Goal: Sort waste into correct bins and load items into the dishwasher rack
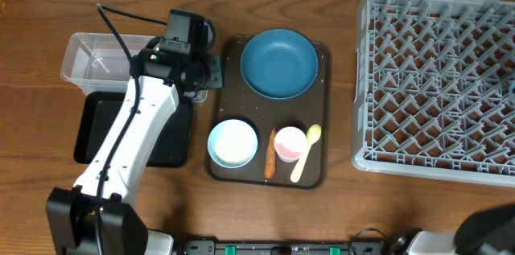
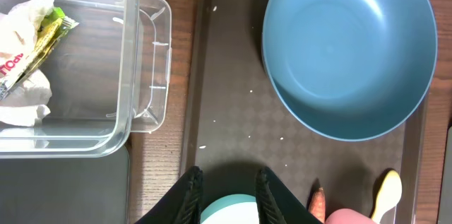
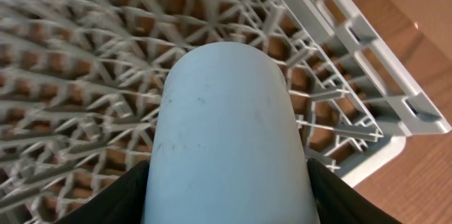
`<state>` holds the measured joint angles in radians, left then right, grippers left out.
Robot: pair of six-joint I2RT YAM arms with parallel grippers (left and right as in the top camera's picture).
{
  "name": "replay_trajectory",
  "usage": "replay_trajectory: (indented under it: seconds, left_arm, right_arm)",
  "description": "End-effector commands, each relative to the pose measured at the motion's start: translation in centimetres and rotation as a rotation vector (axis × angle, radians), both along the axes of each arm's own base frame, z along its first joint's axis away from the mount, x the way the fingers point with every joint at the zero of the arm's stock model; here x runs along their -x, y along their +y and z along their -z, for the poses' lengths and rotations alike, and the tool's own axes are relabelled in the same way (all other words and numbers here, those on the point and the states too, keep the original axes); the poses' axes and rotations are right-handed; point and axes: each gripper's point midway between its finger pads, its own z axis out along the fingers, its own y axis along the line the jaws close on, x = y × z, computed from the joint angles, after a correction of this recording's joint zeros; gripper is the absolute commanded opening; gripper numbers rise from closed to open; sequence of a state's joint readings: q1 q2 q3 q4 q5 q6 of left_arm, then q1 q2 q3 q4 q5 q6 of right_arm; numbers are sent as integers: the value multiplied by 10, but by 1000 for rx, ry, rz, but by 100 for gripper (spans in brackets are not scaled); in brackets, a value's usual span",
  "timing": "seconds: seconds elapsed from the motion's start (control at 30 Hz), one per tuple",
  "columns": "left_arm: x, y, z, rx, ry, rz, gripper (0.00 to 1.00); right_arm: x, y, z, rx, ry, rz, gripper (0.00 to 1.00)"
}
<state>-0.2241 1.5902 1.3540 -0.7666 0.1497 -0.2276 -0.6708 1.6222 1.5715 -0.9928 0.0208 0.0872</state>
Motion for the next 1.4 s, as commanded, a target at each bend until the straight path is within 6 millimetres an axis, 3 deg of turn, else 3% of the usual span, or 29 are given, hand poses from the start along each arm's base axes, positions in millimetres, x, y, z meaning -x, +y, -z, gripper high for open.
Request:
replay_trajectory:
  seconds: [0.0,0.23,0.43,0.87,1.03,1.13,1.2,1.37]
  left_arm:
    - [-2,4,-6,-15,-20,4,27]
    - [0,4,-6,-16,-14,4,27]
    - [0,4,-6,-16,-14,4,28]
    - [0,4,-6,-16,-14,4,27]
    - [0,4,-6,-16,-14,4,28]
    - [0,4,-6,-16,-14,4,28]
    - [0,4,-6,-16,-14,4,28]
    - [0,4,-6,-16,-14,4,29]
  right_arm:
    - [1,-25,0,7,19,67,1]
    - [30,-48,41,-90,126,190,1]
    - [50,-55,66,-158,199,233,1]
    - [39,-55,73,-179,169,215,4]
    - [43,-50,81,-196,189,215,15]
    - [45,-48,87,-207,201,215,52]
    - [46,-47,88,-208,202,215,69]
    - [41,-47,88,-216,182,207,83]
